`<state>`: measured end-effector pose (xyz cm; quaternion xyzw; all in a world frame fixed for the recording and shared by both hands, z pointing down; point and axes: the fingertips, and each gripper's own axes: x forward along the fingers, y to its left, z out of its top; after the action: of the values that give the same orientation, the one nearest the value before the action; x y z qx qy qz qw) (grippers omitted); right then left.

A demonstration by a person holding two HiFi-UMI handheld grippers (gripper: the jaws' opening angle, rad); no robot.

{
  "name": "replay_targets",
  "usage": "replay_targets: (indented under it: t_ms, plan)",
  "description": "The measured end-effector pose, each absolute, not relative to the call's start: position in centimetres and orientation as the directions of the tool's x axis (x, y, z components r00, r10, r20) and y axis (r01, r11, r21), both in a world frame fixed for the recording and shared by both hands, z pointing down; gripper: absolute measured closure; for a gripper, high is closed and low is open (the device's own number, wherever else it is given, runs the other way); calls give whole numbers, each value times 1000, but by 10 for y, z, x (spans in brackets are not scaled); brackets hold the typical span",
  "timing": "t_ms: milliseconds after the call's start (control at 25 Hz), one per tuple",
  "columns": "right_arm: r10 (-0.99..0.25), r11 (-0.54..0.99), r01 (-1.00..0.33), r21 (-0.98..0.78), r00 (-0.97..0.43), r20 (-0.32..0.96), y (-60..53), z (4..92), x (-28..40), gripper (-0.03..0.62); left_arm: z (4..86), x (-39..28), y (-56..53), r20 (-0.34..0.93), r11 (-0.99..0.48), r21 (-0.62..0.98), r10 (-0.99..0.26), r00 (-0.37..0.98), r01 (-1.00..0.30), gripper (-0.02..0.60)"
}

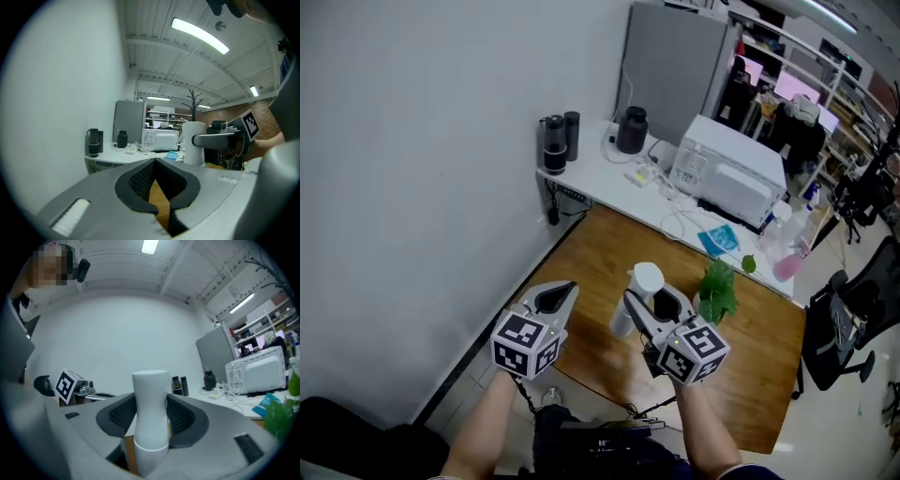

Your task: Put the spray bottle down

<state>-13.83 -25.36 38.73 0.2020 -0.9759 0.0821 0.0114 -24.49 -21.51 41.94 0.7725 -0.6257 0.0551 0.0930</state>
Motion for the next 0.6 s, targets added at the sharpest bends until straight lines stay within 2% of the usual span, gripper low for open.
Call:
replay_targets:
  t_ms: [280, 600]
  plan:
    - [-634, 761, -638, -121, -770, 75, -295, 392, -126, 384, 427, -247, -283, 210, -430, 93, -873, 440, -898, 572]
    - [-783, 609, -789, -86, -615, 92, -311, 404, -105, 384, 443, -222, -323, 227, -587, 130, -767, 600, -799, 572]
